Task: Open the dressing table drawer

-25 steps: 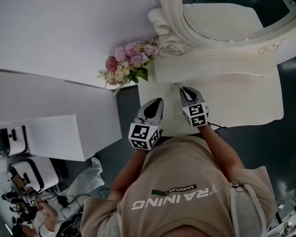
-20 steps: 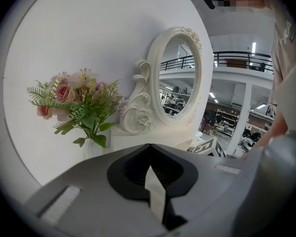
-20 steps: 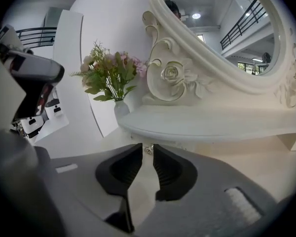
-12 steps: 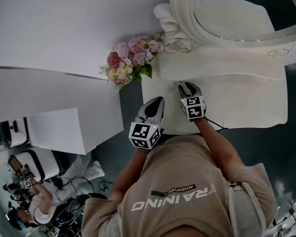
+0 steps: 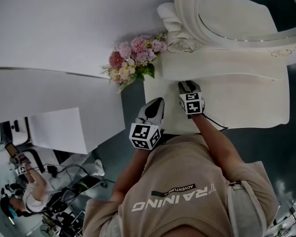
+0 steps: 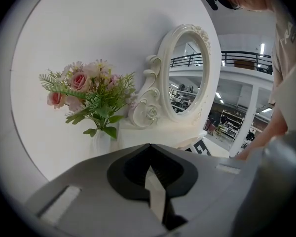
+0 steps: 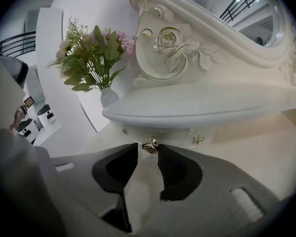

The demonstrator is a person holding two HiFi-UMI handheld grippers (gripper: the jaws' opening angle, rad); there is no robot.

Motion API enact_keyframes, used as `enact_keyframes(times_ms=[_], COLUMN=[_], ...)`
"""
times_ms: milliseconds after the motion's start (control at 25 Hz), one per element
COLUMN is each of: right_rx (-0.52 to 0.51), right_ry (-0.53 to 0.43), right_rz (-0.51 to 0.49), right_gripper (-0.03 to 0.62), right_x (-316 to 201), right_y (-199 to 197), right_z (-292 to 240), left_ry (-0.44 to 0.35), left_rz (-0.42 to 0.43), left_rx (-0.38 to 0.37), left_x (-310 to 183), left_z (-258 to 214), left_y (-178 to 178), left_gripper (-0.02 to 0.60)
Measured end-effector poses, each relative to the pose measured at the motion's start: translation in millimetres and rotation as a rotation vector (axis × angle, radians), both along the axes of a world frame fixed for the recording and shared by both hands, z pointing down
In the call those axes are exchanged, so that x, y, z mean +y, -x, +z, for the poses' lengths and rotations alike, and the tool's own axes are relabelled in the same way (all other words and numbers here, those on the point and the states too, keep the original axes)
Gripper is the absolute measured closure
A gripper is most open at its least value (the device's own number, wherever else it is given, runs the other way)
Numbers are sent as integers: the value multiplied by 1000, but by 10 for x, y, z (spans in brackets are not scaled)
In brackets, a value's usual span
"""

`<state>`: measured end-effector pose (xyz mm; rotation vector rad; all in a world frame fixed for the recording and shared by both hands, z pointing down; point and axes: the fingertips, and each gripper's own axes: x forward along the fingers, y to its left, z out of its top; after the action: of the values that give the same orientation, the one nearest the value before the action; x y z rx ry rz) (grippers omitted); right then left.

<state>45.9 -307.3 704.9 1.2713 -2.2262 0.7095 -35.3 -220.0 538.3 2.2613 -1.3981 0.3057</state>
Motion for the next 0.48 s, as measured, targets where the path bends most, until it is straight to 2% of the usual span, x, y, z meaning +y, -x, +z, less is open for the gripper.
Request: enact_keyframes(times_ms=[200,480], right_rx=[11,44], right_ry=[4,13], right_rz=[21,17], right_gripper=[497,497], right_x=[-28,-10], right_y=[-12,-17], right_z=[7,30], left_ry=[2,-11], left_rz=[-8,1], left_rx=[2,7], left_x=[25,69], left_z=[27,1], left_y=[49,81], left_gripper=[562,563])
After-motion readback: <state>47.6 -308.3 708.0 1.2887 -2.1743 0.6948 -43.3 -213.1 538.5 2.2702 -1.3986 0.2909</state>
